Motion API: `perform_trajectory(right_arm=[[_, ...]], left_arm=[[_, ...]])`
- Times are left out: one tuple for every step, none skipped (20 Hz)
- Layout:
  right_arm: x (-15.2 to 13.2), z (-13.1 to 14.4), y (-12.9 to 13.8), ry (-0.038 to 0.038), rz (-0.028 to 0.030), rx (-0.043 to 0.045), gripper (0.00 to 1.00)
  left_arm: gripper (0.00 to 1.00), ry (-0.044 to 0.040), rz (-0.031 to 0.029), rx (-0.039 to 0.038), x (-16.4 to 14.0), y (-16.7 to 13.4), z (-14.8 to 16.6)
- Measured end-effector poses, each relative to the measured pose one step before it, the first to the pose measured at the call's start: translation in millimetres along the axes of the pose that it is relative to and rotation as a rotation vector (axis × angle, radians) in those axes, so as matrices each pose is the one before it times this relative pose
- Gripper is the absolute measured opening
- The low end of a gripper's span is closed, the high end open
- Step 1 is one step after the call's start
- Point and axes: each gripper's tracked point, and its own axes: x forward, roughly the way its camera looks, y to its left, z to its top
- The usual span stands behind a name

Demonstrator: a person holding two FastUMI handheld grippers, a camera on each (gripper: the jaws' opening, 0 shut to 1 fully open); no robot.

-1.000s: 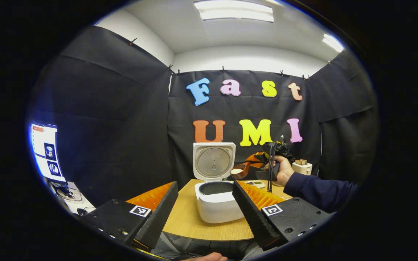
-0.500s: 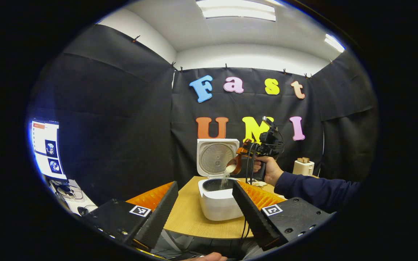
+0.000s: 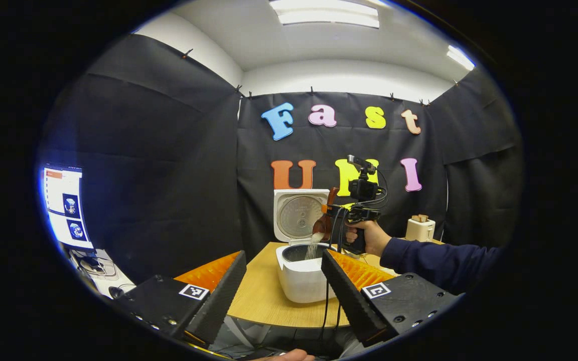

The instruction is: Close the left gripper, press the button to open the rice cooker; take a wooden spoon from the chopstick holder with the right hand, scoop a spoonful of rice and pour it into the rice cooker, then put the wooden spoon back into the chopstick holder.

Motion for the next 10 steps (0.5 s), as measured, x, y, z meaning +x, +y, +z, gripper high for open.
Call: perform_trajectory(right_arm=[[-1.54, 0.18, 4.60, -0.01414, 0.00810, -0.08295, 0.09], [-2.55, 0.93, 6.35, -0.01397, 0.01131, -0.07442, 0.08], [-2.48, -0.24, 8.23, -0.00724, 0.01431, -0.07086, 0.08], [-2.49, -1.82, 6.93, -0.00444, 0.00985, -0.04609, 0.08], [-1.78, -3.25, 3.84, -0.00039, 0.00364, -0.04078, 0.09], [-2.49, 0.77, 0.52, -0.00597, -0.01141, -0.02902, 0.08], [-0.52, 1.51, -0.61, -0.00889, -0.00923, -0.01345, 0.09], [-0.88, 0.86, 1.21, -0.00252, -0.00077, -0.00649, 0.09], [-0.20, 1.57, -1.45, -0.00190, -0.00064, -0.00459, 0.08], [-0.60, 0.94, -1.56, -0.00091, -0.00444, -0.00355, 0.08]], left_arm=[[0.95, 0.00442, 0.00234, -0.00571, 1.74, 1.70, -1.24], [0.95, 0.00507, 0.00462, -0.00520, 0.88, 1.91, -0.74], [0.95, 0.00228, 0.00449, -0.00354, 1.29, 0.80, -0.51], [0.95, -0.00014, -0.00076, -0.00152, 0.40, 0.05, 0.05], [0.95, 0.00021, -0.00802, 0.00174, -0.27, -3.26, 0.10], [0.95, -0.00253, -0.00442, 0.00284, -0.21, -2.42, 0.53], [0.94, -0.00055, 0.00158, 0.00151, -0.37, -0.64, 0.07], [0.94, -0.00231, -0.00123, 0.00199, -0.41, -0.49, 1.95], [0.94, -0.00119, -0.00353, 0.00067, -1.04, -2.89, -0.45], [0.94, 0.00031, -0.00075, -0.00095, 0.86, -1.27, -0.42]])
